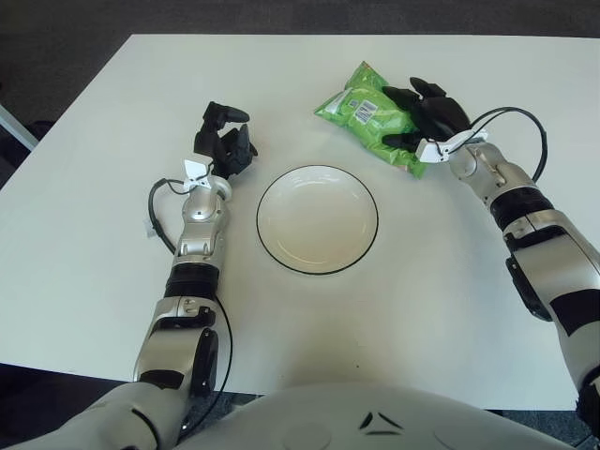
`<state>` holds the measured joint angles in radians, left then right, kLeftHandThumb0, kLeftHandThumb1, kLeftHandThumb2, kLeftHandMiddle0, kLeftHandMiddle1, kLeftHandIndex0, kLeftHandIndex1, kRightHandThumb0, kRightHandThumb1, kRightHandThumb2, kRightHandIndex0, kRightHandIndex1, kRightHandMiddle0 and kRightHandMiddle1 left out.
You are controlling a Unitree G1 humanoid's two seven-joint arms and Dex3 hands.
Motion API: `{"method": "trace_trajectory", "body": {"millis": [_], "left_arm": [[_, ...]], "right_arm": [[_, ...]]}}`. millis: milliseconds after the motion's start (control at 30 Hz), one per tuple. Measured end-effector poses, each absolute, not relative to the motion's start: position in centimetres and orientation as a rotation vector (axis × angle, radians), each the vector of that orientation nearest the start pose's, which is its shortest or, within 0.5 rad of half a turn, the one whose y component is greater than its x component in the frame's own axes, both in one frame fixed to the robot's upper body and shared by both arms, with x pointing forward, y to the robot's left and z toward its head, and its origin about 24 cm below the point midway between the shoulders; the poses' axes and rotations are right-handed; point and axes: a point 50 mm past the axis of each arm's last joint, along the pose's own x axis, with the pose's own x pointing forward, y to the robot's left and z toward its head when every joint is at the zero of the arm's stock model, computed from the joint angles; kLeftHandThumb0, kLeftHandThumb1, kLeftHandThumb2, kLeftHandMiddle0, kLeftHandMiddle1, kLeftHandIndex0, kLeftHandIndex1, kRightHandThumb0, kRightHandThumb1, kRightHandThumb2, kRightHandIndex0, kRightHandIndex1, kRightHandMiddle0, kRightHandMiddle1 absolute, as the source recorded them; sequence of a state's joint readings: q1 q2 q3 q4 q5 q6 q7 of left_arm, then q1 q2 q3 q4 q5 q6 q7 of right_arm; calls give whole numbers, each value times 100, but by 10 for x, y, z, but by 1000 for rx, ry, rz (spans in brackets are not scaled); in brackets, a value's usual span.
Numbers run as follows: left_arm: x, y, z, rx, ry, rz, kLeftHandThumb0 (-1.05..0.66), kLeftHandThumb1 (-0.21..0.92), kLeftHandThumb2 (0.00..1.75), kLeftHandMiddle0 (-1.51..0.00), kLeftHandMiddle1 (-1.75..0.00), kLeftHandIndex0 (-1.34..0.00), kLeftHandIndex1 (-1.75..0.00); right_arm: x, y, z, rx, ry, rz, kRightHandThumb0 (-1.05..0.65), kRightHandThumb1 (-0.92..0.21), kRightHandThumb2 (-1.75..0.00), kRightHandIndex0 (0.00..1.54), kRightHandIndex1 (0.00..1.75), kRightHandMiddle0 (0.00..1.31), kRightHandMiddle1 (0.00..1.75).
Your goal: Put the snack into the plate.
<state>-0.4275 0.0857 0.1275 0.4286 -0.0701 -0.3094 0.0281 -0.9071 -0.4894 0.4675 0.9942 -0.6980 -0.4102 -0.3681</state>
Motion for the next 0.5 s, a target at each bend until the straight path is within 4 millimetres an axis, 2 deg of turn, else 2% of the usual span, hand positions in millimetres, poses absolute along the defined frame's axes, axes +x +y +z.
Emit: {"method": "trace_trajectory", "body": {"millis": [100, 133, 200, 300, 433, 500], "left_arm": [[329, 171, 93, -17, -302, 67, -37, 76, 73, -83, -175, -30, -175], [329, 171, 93, -16, -302, 67, -37, 76, 73, -83, -175, -30, -175], [329, 171, 93, -15, -303, 67, -37, 76, 73, -83, -175, -30, -175], [329, 171, 93, -15, -306, 67, -37, 76, 73, -83, -175, -30, -175], [329, 171, 93, -15, -309, 66, -37, 76, 73, -83, -175, -30, -175], [329, 171, 93, -15, -310, 66, -37, 76, 73, -83, -175, -30, -175]], "right_arm": [[384, -173, 131, -1345, -493, 66, -9, -92, -27, 40, 112, 49, 138], [383, -173, 130, -1345, -505, 50, -7, -90, -33, 39, 118, 46, 144], [382, -173, 130, -1344, -524, 26, -3, -78, -59, 36, 135, 41, 162], [381, -173, 129, -1343, -539, 4, -1, -67, -77, 40, 143, 39, 170], [379, -175, 129, -1324, -554, -26, 0, -57, -92, 48, 146, 38, 174], [378, -176, 129, -1302, -560, -34, 0, -51, -102, 47, 156, 37, 174]]}}
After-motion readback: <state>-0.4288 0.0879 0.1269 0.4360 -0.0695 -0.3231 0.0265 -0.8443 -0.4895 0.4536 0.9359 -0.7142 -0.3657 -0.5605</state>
